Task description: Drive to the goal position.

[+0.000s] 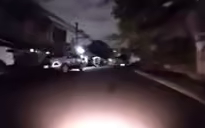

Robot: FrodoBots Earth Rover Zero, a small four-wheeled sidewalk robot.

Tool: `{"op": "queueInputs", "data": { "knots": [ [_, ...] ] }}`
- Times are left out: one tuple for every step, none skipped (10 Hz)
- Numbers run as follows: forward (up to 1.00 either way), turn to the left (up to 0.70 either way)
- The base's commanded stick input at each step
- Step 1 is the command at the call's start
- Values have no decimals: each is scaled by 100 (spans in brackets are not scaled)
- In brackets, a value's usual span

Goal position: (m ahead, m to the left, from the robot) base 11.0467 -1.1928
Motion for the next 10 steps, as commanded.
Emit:
{"op": "queueInputs", "data": {
  "knots": [
    [100,0],
    [100,0],
    [100,0],
    [100,0],
    [100,0],
    [100,0],
    [100,0],
    [100,0],
    [100,0],
    [100,0]
  ]
}}
